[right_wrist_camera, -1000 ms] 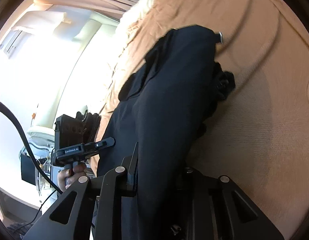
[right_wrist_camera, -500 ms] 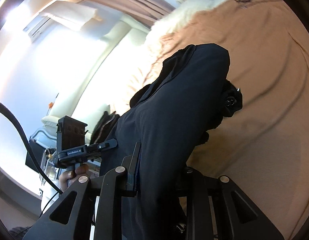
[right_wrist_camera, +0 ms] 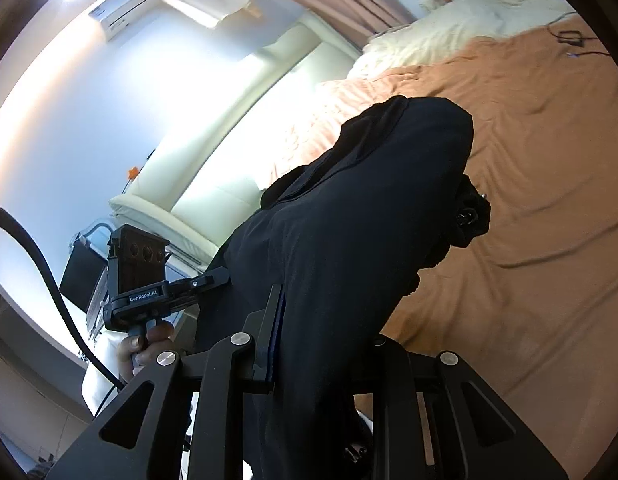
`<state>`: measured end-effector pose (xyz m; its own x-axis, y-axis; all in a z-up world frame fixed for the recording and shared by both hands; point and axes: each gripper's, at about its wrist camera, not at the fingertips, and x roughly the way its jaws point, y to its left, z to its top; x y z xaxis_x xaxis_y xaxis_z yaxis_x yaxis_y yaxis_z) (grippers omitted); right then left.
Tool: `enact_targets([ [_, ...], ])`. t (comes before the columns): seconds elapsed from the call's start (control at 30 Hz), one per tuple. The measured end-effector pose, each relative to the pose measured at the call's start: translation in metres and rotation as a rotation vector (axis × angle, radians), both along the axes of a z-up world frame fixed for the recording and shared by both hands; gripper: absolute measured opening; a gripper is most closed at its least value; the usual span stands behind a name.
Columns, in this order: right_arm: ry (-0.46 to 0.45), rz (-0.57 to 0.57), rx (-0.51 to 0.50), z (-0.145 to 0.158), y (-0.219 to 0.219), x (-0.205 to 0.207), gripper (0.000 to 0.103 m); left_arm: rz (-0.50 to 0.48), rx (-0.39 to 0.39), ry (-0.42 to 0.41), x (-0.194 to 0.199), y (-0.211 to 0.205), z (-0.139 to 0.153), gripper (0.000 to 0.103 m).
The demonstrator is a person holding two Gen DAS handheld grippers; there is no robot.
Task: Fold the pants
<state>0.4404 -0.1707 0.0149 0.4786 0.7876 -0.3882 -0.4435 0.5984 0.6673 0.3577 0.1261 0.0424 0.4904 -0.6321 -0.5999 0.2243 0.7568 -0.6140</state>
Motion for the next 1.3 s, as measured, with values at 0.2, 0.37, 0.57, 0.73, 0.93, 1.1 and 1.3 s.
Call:
enact_targets([
  [0.2,-0.024,0.029,0.010,-0.002,0.028,0.009,0.020,0.024,0.005,-0.040,-0.005,0.054,0.016,0.007],
  [0.37,-0.042,0.057,0.007,-0.003,0.063,0.017,0.020,0.060,0.003,-0.066,-0.009,0.103,0.023,0.007],
  [0.57,-0.051,0.106,0.004,-0.005,0.098,0.038,0.020,0.114,0.001,-0.081,-0.014,0.155,0.028,0.007],
  [0.73,-0.052,0.146,0.004,-0.007,0.127,0.056,0.020,0.166,0.004,-0.098,-0.011,0.201,0.036,0.007],
  [0.93,-0.051,0.187,0.008,-0.009,0.163,0.080,0.020,0.219,0.001,-0.106,-0.001,0.257,0.045,0.007],
  [1.1,-0.057,0.224,0.014,-0.008,0.201,0.100,0.020,0.267,0.019,-0.114,0.007,0.302,0.053,0.007],
  [1.3,-0.054,0.267,0.014,-0.012,0.248,0.127,0.020,0.337,0.033,-0.108,0.019,0.352,0.054,0.007],
])
